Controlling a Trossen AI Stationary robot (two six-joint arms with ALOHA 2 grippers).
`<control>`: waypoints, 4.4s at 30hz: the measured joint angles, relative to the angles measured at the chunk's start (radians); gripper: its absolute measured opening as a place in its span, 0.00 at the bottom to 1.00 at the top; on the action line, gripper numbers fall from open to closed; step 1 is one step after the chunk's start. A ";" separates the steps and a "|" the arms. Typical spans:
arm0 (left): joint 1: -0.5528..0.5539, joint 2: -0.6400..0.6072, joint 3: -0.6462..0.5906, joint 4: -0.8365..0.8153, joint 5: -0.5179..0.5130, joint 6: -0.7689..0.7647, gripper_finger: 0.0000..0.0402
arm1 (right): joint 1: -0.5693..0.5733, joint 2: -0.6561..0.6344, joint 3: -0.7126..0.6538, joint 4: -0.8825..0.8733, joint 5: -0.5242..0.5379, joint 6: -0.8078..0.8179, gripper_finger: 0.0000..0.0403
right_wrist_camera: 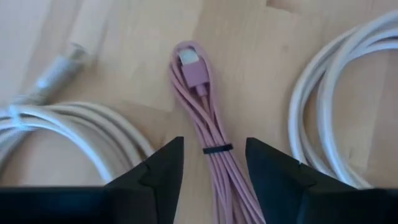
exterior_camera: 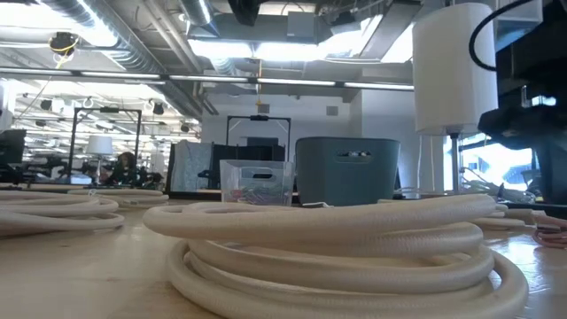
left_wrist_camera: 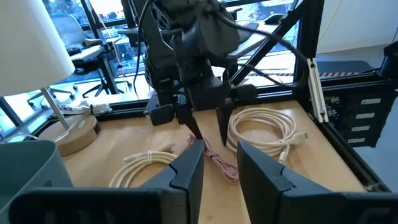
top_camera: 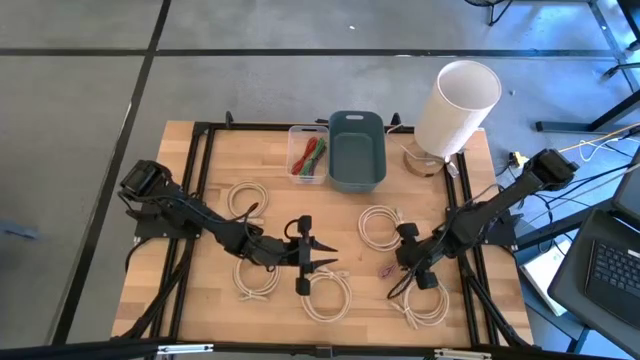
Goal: Pick and place USB-C Cables
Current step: Put the pink USB cable into the transparent bin
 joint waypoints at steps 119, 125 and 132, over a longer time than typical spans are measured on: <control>0.267 -0.082 0.046 -0.010 0.041 0.172 0.02 | -0.036 0.063 0.734 -0.709 0.602 -0.125 0.58; 0.344 -0.136 0.045 -0.152 -0.046 0.161 0.03 | -0.036 0.064 0.734 -0.726 0.529 -0.016 0.58; 0.502 -0.210 0.046 -0.439 -0.082 -0.072 0.02 | -0.037 0.064 0.734 -0.704 0.500 0.008 0.57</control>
